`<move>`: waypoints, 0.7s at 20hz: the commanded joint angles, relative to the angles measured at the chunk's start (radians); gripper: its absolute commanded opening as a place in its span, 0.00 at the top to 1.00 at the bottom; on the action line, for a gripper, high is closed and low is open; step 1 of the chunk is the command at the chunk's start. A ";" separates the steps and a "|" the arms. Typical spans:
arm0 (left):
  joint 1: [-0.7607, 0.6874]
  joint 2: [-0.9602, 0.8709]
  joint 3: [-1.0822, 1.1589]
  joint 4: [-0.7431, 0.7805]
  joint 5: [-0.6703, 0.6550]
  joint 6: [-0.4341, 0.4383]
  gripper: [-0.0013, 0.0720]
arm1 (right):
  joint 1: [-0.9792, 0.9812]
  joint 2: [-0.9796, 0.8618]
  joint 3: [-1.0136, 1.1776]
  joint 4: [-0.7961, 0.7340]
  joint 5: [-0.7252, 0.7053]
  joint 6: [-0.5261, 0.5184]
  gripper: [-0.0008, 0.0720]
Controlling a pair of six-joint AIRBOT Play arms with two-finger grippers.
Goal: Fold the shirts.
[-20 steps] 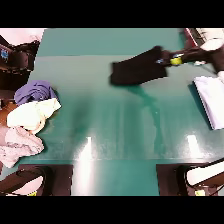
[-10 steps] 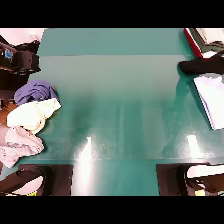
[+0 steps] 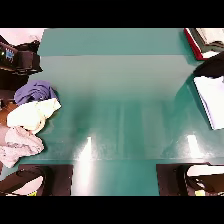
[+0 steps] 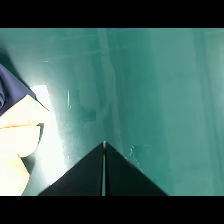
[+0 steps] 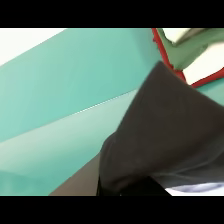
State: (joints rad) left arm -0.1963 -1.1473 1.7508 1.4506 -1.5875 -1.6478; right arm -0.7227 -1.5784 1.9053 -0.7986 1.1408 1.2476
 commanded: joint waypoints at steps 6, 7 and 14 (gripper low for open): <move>0.001 -0.001 0.000 0.000 -0.005 0.045 0.95 | -0.005 0.180 -0.123 -0.454 0.180 0.212 0.96; 0.001 -0.001 0.000 0.000 -0.008 0.063 0.95 | -0.005 0.199 -0.166 -0.501 0.211 0.230 0.96; 0.001 -0.001 0.000 0.000 -0.007 0.085 0.95 | -0.016 0.302 -0.437 -0.793 0.329 0.301 0.60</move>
State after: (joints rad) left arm -0.1963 -1.1473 1.7508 1.4498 -1.5944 -1.5719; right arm -0.7303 -1.3163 1.5688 -1.4555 1.4185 1.5204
